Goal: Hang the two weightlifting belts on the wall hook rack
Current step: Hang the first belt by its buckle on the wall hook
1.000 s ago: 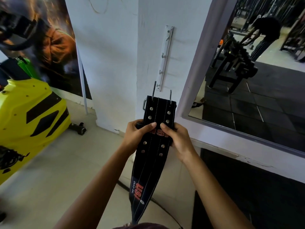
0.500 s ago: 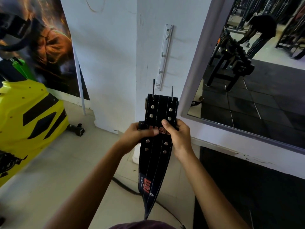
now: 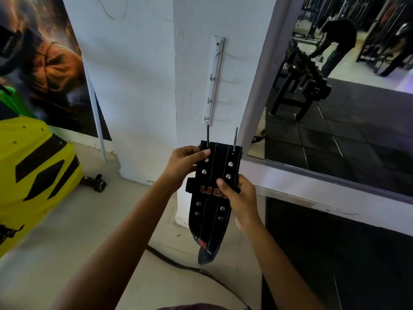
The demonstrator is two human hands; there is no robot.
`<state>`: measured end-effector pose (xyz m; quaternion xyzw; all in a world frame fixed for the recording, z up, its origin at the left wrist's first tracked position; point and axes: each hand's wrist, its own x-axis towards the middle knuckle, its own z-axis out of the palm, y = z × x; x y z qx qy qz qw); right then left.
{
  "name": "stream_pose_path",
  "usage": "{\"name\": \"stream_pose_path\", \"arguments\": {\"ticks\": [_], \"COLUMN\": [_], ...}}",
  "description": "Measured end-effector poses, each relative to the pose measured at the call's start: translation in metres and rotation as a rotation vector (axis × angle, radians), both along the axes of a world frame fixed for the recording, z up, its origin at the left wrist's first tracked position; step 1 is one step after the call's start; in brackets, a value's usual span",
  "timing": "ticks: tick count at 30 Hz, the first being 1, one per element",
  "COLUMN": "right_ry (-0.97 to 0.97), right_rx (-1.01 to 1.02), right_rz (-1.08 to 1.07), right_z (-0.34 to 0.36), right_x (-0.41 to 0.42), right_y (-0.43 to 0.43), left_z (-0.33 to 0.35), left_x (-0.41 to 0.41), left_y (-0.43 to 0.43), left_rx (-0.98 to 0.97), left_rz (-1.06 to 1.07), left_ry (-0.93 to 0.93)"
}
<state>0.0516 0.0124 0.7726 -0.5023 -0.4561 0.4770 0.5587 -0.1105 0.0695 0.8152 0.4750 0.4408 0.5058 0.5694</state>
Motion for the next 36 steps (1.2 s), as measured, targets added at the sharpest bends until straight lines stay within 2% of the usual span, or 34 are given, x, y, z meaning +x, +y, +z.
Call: {"name": "stream_pose_path", "arguments": {"ticks": [7,12,18,24,29,32,36], "right_ry": [-0.031,-0.003,-0.054,-0.050,-0.098,-0.036,-0.068], "right_rx": [0.036,0.027,0.014,0.014,-0.012,-0.010,0.026], "right_rz": [-0.080,-0.061,0.027,0.176,0.062,0.036,-0.027], "right_z": [0.010,0.007,0.007,0.011,0.030,0.034,0.049], "right_x": [0.023,0.040,0.062,0.068,0.061,0.051,0.037], "right_y": [0.004,-0.003,-0.019,-0.025,0.000,0.015,0.051], "left_z": [-0.039,-0.083,-0.043,-0.001,-0.005,-0.002,0.009], "left_x": [0.021,0.035,0.056,0.079,0.096,0.089,0.069], "left_y": [-0.033,-0.076,-0.073,-0.064,-0.062,-0.043,-0.004], "left_rx": [-0.053,-0.111,-0.065,-0.011,-0.089,-0.137,-0.096], "left_rz": [-0.238,-0.285,-0.075,0.130,0.184,0.233,0.236], "left_ry": [-0.037,0.122,-0.067,0.019,-0.026,-0.085,0.028]}}
